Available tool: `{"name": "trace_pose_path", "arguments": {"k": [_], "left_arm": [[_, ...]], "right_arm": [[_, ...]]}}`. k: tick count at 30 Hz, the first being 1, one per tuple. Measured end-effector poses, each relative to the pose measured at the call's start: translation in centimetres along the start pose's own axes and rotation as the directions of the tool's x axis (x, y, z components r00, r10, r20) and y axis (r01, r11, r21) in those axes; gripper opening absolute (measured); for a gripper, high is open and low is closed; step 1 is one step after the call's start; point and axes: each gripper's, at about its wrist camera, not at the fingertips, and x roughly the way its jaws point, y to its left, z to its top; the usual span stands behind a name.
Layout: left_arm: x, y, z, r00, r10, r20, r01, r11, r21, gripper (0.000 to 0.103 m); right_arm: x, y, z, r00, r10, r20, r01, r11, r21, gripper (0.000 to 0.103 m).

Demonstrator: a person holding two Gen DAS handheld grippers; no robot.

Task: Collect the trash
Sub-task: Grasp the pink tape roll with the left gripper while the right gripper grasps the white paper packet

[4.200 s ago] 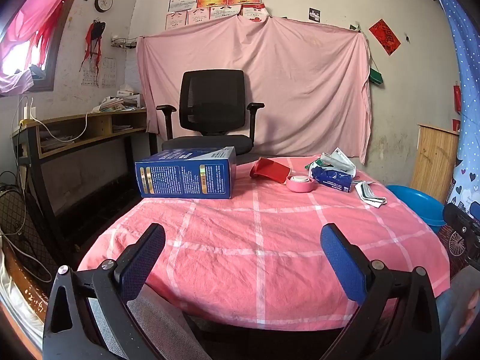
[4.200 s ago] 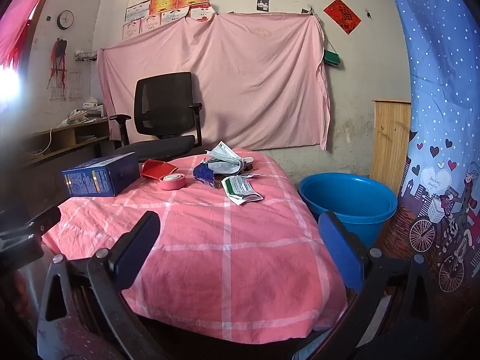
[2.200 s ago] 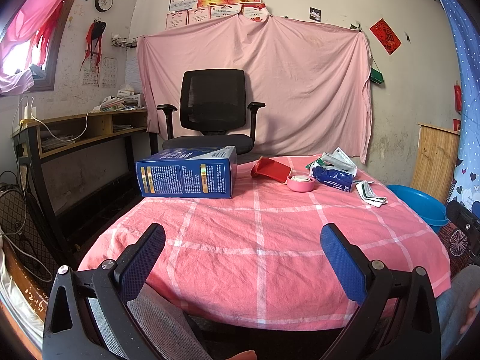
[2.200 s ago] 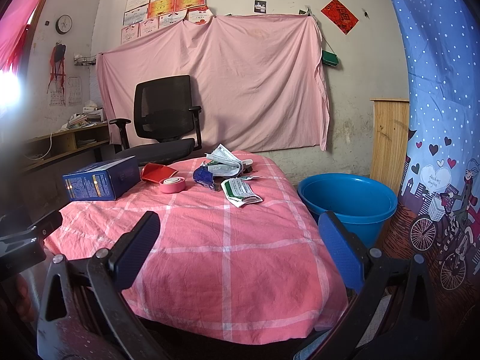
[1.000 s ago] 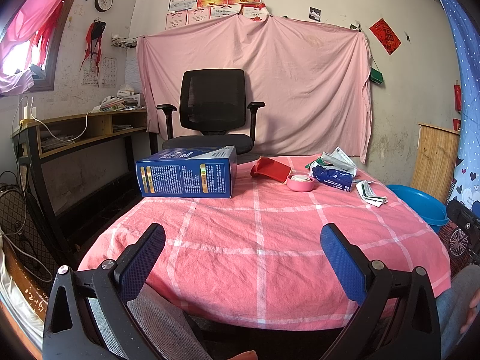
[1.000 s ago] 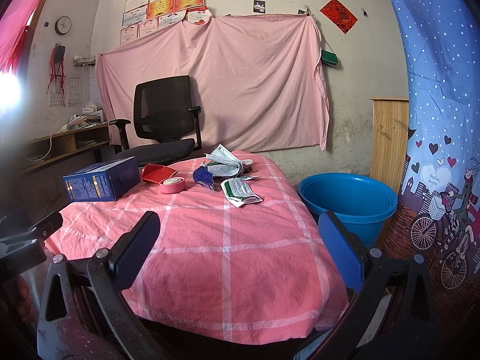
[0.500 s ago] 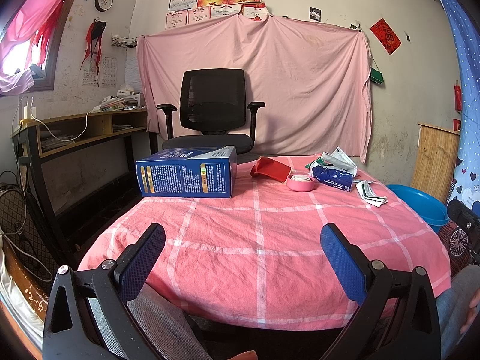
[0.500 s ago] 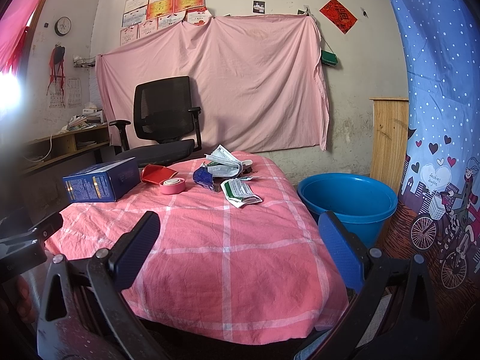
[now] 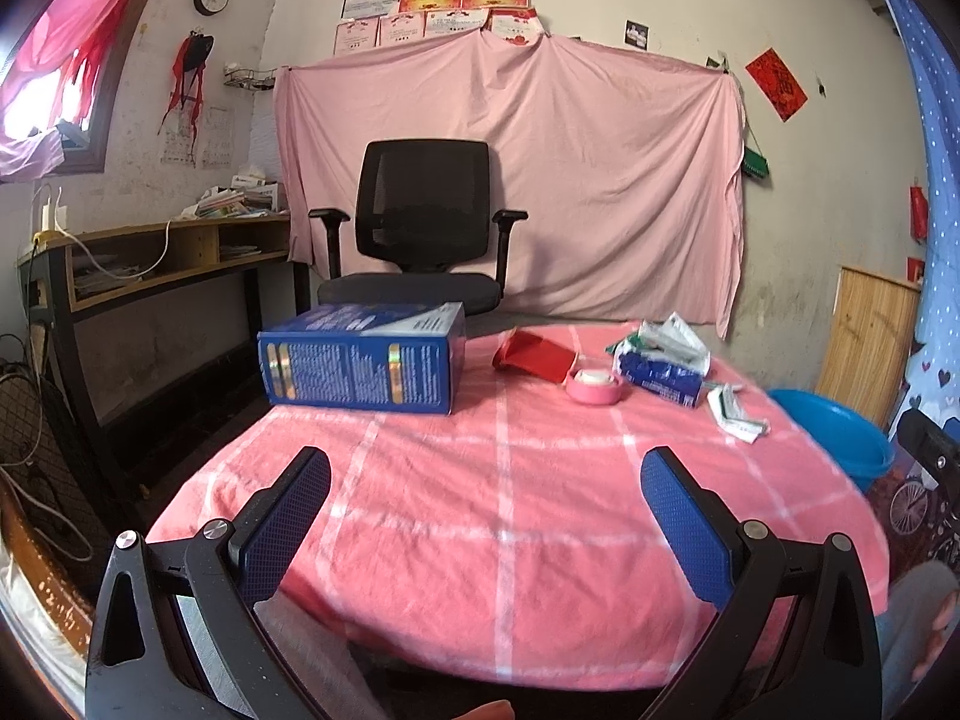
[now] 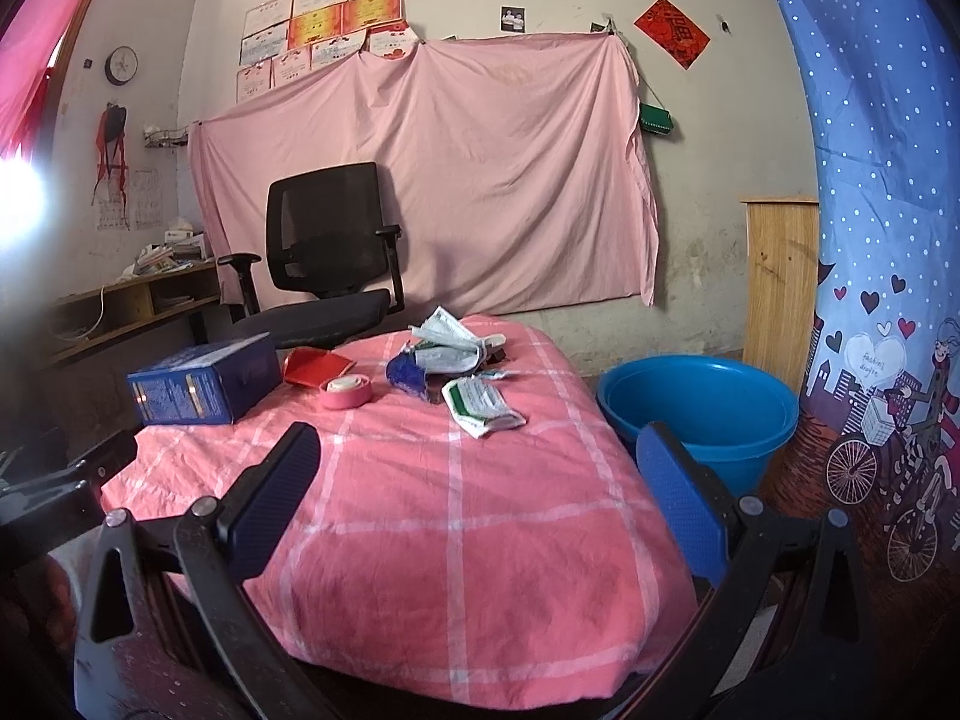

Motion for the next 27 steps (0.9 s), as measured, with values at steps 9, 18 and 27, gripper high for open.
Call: {"name": "trace_pose_path", "arguments": {"k": [9,18,27], "left_arm": [[2.2,-1.5,3.8,0.996,-0.022,0.092,0.020,1.000,0.015,0.101],[5.9,-2.8,5.9,0.986,0.007,0.166,-0.010,1.000,0.017,0.101],[9.6,-3.6,6.5,0.980,0.018,0.199,-0.024,0.999,0.023,0.101]], "right_arm": [[1.6,-0.9,4.2,0.995,0.014,0.099,-0.011,1.000,-0.022,0.103],[5.1,-1.3,6.0,0.991,0.020,0.134,-0.013,0.999,-0.048,0.103],[8.5,-2.0,6.1,0.990,0.013,0.139,-0.002,0.997,-0.076,0.103]]}}
